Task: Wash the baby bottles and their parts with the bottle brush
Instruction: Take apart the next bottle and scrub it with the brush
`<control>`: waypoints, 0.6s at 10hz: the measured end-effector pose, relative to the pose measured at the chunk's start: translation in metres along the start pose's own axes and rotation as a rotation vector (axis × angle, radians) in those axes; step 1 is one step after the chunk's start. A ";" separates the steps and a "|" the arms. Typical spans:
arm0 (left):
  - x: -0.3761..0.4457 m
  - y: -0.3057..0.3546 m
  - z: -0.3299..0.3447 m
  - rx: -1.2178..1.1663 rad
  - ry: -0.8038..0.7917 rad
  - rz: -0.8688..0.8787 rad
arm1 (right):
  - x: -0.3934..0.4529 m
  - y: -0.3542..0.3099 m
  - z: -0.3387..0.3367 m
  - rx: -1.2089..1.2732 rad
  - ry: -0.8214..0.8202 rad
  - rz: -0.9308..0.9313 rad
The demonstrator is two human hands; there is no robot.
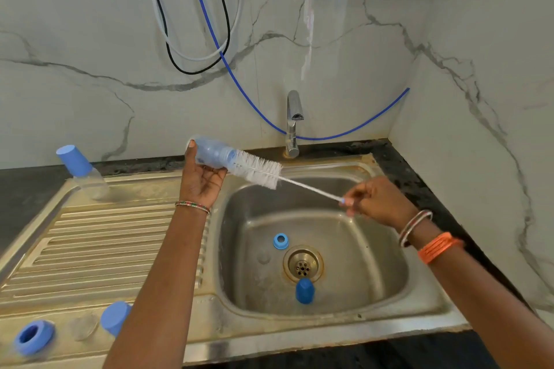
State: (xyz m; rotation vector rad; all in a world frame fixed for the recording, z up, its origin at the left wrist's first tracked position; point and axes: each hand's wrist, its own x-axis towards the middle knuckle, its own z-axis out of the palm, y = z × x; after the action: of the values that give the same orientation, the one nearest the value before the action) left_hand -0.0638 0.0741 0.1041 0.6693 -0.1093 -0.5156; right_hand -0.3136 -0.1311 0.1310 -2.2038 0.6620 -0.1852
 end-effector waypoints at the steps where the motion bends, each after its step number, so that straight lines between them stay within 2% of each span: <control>1: -0.001 -0.004 0.002 0.030 0.002 0.003 | -0.001 0.003 0.008 -0.445 0.752 -0.423; 2: 0.000 -0.008 0.000 -0.018 0.004 -0.006 | 0.003 0.004 0.010 -0.527 0.972 -0.603; 3: 0.000 -0.007 -0.002 -0.024 -0.026 -0.002 | 0.000 -0.008 -0.001 -0.234 0.392 -0.192; 4: 0.001 -0.002 -0.004 -0.094 -0.072 0.003 | -0.008 -0.022 -0.017 0.503 -0.427 0.321; 5: 0.004 0.002 -0.007 -0.111 -0.080 0.008 | -0.010 -0.027 -0.014 0.382 -0.314 0.198; 6: 0.004 0.001 -0.007 -0.119 -0.050 0.001 | -0.013 -0.033 -0.004 -0.427 0.424 -0.317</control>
State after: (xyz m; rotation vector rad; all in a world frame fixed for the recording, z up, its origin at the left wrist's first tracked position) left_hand -0.0578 0.0762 0.0985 0.5403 -0.1245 -0.5338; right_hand -0.3126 -0.1094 0.1590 -2.7081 0.6117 -0.7499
